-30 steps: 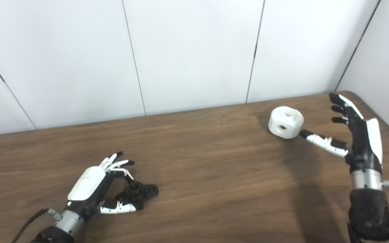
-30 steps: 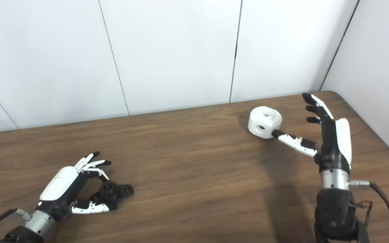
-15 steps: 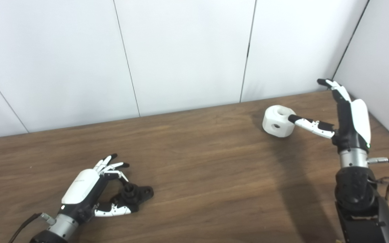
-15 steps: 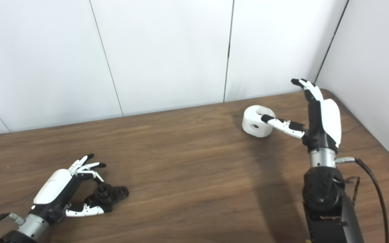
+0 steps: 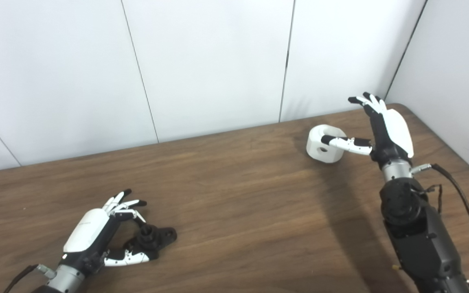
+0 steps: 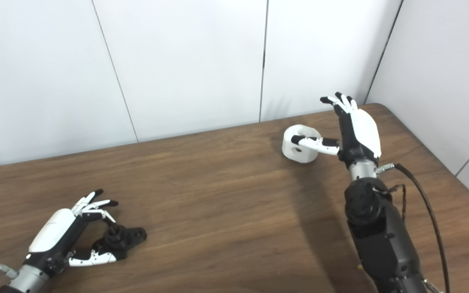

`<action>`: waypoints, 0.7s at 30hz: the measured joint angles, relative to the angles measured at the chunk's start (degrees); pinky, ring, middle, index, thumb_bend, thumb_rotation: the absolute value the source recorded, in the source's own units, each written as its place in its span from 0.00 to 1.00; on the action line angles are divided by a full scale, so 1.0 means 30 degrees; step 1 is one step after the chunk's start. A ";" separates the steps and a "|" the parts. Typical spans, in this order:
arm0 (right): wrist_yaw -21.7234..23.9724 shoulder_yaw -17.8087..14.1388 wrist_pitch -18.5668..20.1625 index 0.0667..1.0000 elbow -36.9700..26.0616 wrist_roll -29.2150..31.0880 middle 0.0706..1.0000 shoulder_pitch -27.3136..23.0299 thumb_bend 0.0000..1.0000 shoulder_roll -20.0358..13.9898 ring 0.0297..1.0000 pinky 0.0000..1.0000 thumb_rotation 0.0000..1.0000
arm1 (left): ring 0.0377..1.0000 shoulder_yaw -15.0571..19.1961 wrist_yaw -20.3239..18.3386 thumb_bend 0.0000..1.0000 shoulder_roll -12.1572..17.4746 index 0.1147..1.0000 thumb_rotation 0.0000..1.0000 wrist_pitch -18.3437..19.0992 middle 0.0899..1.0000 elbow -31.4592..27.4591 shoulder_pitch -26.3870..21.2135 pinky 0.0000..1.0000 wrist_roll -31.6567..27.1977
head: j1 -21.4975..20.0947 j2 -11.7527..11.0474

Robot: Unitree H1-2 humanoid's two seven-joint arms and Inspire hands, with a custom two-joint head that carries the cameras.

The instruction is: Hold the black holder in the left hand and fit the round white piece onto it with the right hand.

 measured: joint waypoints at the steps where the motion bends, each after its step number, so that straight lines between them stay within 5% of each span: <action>1: 0.0040 0.0052 0.0064 0.81 0.0186 -0.0008 0.98 -0.0063 0.93 -0.0037 1.00 1.00 0.55 | 1.00 0.0001 -0.0004 0.52 0.0005 0.42 0.04 -0.0002 0.82 0.0000 0.0000 1.00 -0.0009 | -0.0001 0.0000; 21: 0.0396 0.0747 0.0554 0.76 0.2497 0.0109 0.97 -0.0631 0.94 -0.0699 1.00 1.00 0.50 | 1.00 0.0296 -0.0828 0.52 0.0031 0.42 0.04 0.0111 0.82 -0.0213 0.0004 1.00 -0.0327 | -0.0644 -0.0205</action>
